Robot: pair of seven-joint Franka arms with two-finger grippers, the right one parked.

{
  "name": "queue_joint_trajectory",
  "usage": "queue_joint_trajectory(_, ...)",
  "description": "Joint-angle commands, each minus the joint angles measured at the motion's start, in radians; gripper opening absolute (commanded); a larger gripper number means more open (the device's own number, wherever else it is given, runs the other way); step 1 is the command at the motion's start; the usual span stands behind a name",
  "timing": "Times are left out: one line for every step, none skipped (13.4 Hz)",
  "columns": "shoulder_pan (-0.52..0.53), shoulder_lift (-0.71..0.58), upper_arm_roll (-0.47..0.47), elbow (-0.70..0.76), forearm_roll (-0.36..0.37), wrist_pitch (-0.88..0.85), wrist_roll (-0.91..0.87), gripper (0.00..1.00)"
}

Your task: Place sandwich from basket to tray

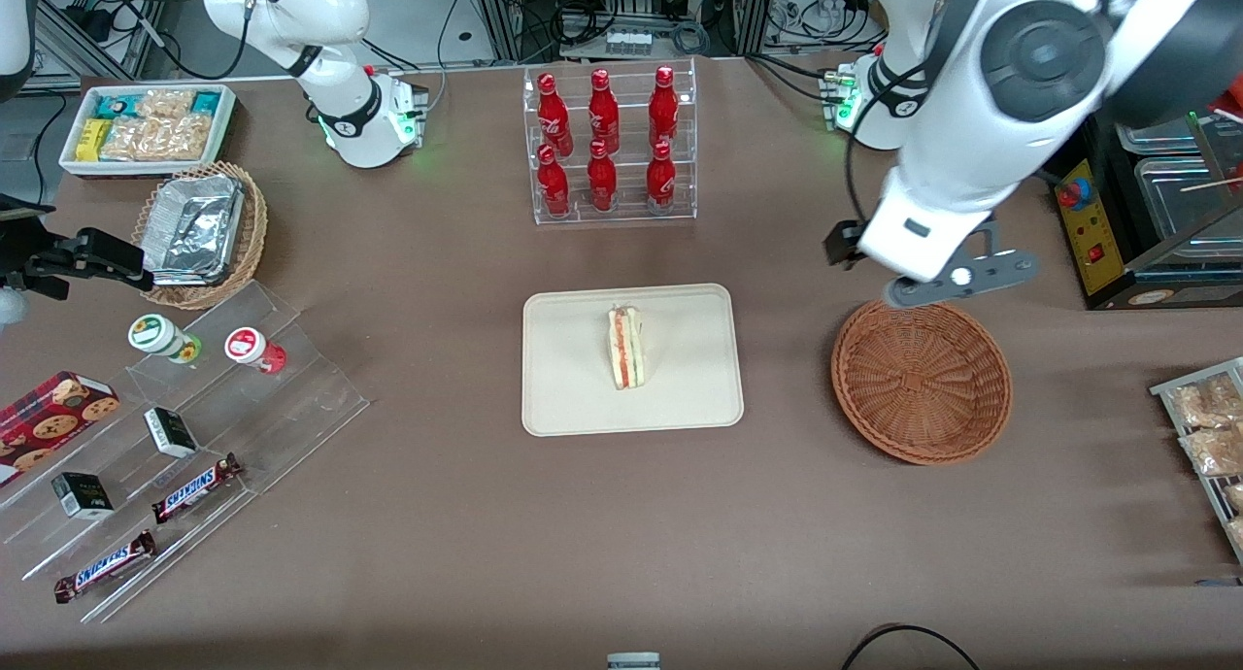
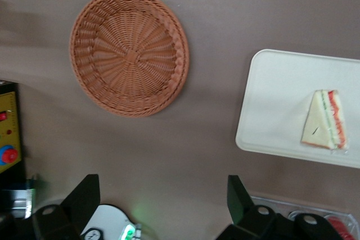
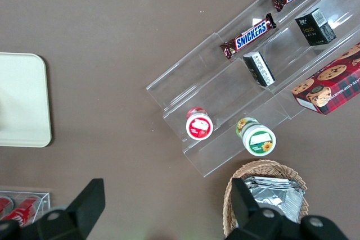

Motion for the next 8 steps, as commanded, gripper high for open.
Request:
queue_joint_trajectory(0.072,-0.065,-0.008,-0.034,0.002,-0.040,0.097,1.00)
queue_joint_trajectory(0.081,-0.075,-0.008,-0.036,0.008,-0.059,0.125,1.00)
queue_joint_trajectory(0.098,-0.088,-0.006,-0.037,0.009,-0.071,0.163,1.00)
queue_joint_trajectory(0.144,-0.104,-0.009,-0.045,0.006,-0.079,0.210,1.00)
queue_joint_trajectory(0.168,-0.121,-0.009,-0.057,0.006,-0.088,0.269,1.00)
queue_joint_trajectory(0.182,-0.135,-0.008,-0.066,0.006,-0.091,0.309,1.00)
queue_joint_trajectory(0.214,-0.147,-0.009,-0.080,0.006,-0.092,0.339,1.00)
queue_joint_trajectory(0.224,-0.160,-0.009,-0.095,0.006,-0.091,0.364,1.00)
